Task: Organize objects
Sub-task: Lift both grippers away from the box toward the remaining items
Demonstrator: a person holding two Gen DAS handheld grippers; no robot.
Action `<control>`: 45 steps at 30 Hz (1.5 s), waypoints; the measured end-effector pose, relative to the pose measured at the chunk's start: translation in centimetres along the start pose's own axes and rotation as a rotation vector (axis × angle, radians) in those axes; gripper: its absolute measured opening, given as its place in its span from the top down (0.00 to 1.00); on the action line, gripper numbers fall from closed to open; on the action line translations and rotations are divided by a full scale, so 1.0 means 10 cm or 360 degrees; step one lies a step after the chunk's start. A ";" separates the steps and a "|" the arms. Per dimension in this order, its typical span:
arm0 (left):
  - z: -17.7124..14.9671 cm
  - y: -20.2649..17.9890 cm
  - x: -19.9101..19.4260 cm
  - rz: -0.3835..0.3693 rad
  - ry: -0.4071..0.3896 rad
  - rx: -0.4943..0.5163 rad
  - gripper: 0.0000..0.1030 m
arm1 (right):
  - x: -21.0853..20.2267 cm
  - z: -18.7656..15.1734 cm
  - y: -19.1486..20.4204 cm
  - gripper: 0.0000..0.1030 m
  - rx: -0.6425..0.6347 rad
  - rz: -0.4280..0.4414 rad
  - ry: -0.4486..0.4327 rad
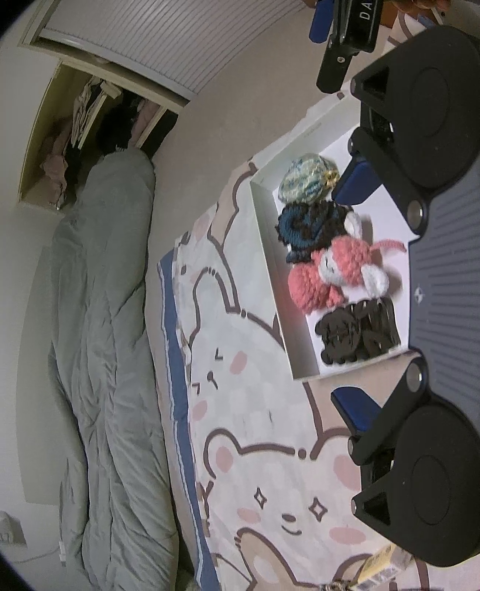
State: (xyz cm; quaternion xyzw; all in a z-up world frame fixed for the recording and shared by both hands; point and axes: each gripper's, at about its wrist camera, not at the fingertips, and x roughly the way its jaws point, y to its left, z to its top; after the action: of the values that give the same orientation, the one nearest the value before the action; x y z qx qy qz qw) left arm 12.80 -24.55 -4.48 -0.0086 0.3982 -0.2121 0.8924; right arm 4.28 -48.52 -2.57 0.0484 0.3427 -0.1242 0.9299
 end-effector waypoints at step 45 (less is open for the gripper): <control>-0.22 2.18 -0.94 0.0509 -0.0049 -0.0294 0.00 | 0.21 0.21 2.31 0.00 -0.0358 0.0480 0.0005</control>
State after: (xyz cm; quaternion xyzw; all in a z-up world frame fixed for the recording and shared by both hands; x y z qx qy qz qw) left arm 13.73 -0.77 -3.35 -0.0303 0.3986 -0.0298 0.9161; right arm 13.23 -27.04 -2.21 -0.0048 0.3448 0.0556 0.9370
